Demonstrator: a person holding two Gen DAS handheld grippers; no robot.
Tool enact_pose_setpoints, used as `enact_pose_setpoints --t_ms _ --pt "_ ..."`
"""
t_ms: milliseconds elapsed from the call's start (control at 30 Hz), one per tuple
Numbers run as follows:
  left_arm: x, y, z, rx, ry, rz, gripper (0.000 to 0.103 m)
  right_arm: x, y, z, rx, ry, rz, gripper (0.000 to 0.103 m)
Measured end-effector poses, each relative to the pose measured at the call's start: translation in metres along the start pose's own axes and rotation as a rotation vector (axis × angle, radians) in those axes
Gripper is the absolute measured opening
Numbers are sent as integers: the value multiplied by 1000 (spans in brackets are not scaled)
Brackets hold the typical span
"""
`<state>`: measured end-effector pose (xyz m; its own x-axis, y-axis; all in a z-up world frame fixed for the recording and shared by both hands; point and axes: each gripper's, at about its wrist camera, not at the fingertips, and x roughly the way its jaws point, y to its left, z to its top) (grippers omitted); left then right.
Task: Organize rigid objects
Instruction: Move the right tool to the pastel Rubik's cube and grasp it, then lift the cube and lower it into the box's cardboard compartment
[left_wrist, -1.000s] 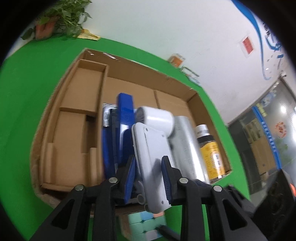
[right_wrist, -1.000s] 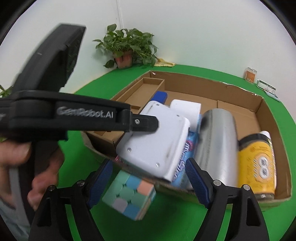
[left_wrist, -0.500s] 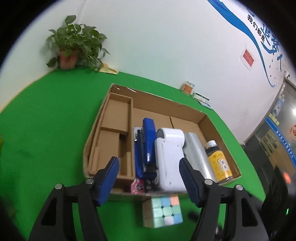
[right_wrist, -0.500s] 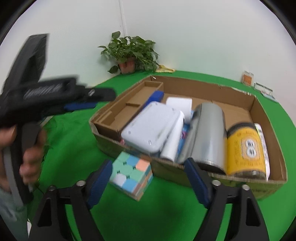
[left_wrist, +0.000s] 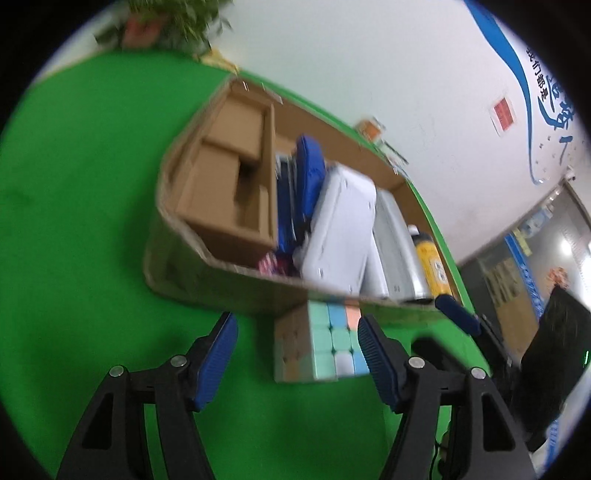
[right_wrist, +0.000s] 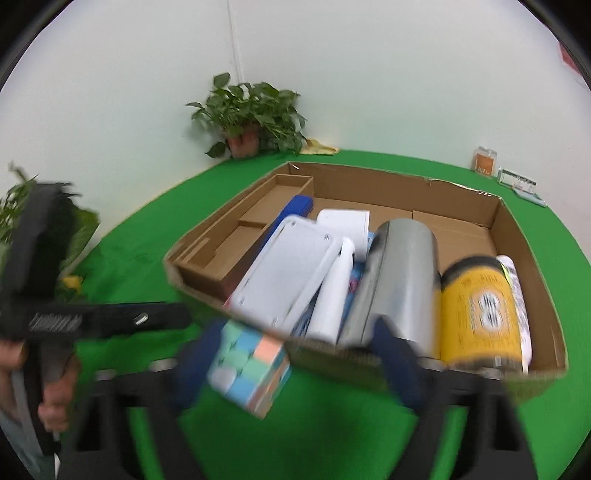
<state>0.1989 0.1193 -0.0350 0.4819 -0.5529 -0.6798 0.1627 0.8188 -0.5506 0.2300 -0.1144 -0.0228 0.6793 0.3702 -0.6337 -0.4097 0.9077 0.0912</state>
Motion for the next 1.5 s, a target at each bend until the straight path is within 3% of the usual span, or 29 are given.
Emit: enact_pose_setpoints --t_ms 133,300,367,400,667,900,1067,1300,1500 --pt "31 2 -3 -1 103 -65 67 15 7 -29 33 138 104 89" --pt "61 -2 1 -7 184 -139 69 42 16 -36 30 189 126 88" --pt "64 -6 4 5 190 -139 69 52 15 -36 43 203 147 77" --pt "66 -8 3 5 199 -145 68 56 15 -37 44 210 150 69" --pt "74 -36 -33 31 273 -202 70 30 3 -68 49 203 70 64" --pt "68 -58 -68 34 254 -210 70 -4 3 -96 76 170 -34 61" --pt "57 -65 -72 44 220 -185 70 -11 12 -98 56 148 -65 61" --pt "23 -77 -51 75 96 -142 66 -21 26 -64 31 56 -41 61" --pt "-13 -72 -11 106 -23 -92 67 -22 43 -14 -32 -27 -38 61"
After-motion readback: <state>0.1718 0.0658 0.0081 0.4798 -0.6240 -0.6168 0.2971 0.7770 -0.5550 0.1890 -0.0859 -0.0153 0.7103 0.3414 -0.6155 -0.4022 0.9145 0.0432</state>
